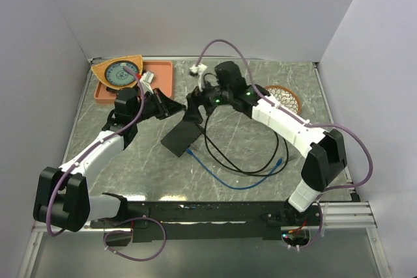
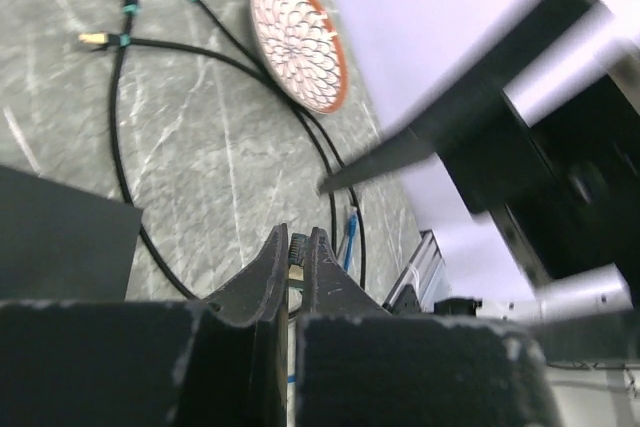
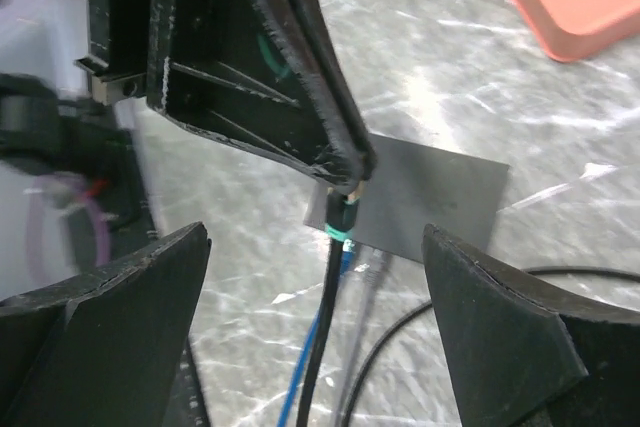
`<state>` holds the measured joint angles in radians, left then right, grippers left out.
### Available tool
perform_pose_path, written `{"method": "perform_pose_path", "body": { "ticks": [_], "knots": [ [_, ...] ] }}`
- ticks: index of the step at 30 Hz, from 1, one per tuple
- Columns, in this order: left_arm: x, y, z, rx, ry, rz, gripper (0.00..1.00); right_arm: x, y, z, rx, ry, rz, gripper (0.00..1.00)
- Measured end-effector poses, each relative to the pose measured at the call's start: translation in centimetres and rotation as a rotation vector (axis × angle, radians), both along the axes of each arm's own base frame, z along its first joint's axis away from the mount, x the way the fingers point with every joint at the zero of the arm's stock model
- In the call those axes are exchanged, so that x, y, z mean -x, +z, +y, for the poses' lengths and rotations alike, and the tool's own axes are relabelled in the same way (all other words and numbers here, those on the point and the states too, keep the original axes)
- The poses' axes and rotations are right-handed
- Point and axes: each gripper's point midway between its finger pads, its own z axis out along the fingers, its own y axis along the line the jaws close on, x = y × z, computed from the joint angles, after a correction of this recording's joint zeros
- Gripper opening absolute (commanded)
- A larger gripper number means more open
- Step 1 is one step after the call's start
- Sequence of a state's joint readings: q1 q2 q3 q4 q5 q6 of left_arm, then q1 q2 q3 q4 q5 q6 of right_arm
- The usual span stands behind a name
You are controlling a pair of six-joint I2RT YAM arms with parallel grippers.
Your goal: Insert the plug into the switch port
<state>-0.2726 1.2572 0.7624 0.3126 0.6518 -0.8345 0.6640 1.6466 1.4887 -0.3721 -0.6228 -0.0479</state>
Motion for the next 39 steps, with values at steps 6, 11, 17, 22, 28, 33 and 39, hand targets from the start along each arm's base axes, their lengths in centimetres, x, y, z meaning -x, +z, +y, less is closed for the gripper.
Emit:
{"method": "perform_pose_path", "body": {
  "ticks": [6, 11, 17, 22, 28, 33, 39],
  "knots": [
    [-1.0, -0.2, 0.7, -0.016, 0.082, 0.070, 0.01, 0.2, -0.6, 1.6, 0.127, -0.085, -0.123, 0.74],
    [-1.3, -0.3, 0.9, -0.014, 0.111, 0.099, 0.01, -0.7, -1.3, 1.3, 0.205, -0.169, -0.189, 0.59],
    [-1.3, -0.2, 0.9, 0.002, 0.115, 0.118, 0.01, -1.8, -2.8, 0.9, 0.274, -0.230, -0.212, 0.54],
    [-1.3, -0.2, 0.9, 0.003, 0.115, 0.119, 0.01, -2.0, -3.2, 0.7, 0.294, -0.247, -0.221, 0.41],
    [-1.3, -0.1, 0.9, 0.004, 0.115, 0.114, 0.01, -2.4, -3.1, 0.8, 0.289, -0.264, -0.232, 0.32],
    [-1.4, -0.2, 0.9, 0.004, 0.119, 0.114, 0.01, -2.1, -3.3, 1.1, 0.281, -0.264, -0.225, 0.00],
    [-1.5, -0.2, 1.0, 0.002, 0.126, 0.111, 0.24, -2.1, -3.3, 1.1, 0.278, -0.268, -0.224, 0.00]
  ]
}}
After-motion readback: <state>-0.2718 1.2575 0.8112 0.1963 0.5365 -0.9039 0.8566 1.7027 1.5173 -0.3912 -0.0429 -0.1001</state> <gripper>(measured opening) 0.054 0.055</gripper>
